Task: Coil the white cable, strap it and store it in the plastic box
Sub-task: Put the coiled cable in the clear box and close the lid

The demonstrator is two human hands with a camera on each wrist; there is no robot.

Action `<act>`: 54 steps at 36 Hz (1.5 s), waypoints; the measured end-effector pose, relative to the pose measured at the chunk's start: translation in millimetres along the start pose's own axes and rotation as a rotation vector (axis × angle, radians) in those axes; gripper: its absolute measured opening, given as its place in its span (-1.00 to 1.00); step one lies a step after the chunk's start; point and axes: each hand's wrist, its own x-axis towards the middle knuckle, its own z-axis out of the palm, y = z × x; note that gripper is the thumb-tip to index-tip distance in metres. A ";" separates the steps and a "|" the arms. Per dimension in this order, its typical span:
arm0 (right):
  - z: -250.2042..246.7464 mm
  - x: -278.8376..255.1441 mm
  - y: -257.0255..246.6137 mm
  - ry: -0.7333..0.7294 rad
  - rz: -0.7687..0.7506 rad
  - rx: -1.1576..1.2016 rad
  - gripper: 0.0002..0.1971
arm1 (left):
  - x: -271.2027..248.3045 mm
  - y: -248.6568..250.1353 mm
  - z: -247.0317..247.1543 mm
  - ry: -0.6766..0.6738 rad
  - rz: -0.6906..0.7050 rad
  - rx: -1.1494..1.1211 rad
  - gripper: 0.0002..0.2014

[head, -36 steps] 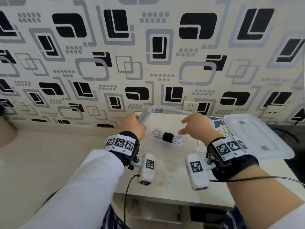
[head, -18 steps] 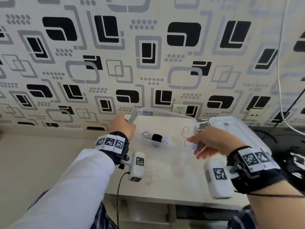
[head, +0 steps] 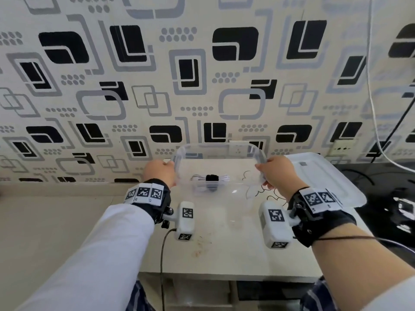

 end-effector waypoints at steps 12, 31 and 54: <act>-17.9 -0.4 18.2 0.014 0.040 0.147 -0.51 | -25.9 32.0 1.9 0.172 0.131 0.186 -0.57; -119.2 13.2 114.9 0.227 0.223 0.195 -0.62 | -141.0 120.2 137.5 -0.174 0.887 -0.155 -0.72; -117.8 33.8 182.6 0.144 0.397 -0.077 -0.43 | -153.4 90.0 252.1 -0.823 0.718 0.699 -0.53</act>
